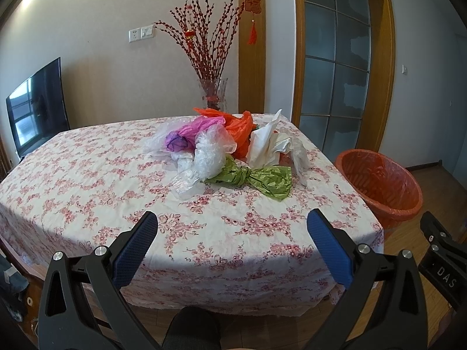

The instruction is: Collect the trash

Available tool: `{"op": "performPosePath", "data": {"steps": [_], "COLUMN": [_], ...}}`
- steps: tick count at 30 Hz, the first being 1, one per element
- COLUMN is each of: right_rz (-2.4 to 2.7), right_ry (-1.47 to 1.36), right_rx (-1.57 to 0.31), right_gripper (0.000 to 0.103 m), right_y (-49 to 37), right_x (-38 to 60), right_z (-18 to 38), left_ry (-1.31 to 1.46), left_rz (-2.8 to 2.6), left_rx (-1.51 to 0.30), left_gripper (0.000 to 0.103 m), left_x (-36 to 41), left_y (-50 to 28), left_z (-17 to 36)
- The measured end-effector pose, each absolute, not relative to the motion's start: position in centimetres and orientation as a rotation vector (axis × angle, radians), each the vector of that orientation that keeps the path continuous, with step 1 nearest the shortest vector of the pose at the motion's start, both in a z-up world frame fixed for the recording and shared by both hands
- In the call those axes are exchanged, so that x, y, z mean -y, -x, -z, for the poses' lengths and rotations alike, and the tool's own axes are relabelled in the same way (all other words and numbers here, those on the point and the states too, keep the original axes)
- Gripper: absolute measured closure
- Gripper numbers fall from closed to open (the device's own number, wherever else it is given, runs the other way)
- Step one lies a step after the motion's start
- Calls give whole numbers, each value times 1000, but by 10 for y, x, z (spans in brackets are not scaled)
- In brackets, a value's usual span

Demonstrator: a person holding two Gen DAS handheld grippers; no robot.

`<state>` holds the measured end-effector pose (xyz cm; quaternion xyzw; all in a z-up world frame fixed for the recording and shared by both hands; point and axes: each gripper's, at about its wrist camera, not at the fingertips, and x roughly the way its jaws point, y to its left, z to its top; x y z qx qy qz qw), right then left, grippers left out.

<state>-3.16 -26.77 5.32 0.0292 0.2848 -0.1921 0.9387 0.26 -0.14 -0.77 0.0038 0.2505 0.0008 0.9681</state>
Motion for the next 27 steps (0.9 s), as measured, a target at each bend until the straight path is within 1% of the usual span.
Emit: {"op": "performPosePath", "data": {"steps": [14,23,25,27], "right_rz": [286,159,134,109], "right_ry": [-97,-106,-106,-108], "right_rx": [-587,-586,-587,-598], "right_gripper": [4,4,8,18], "right_y": [7,-57,-75,-91], "right_x": [264,245,239,233], "right_z": [-53,-54,-54,-53], "left_ry": [101,96,95,98], "left_rz": [-30,-47,-53,-57], "left_rx": [-586,-612,-615,-620], "left_gripper": [2,2,2,2], "left_x": [-43,-54,-57,-61], "left_y": [-37,-71,-79,-88], "left_z": [10,19,20,22]}}
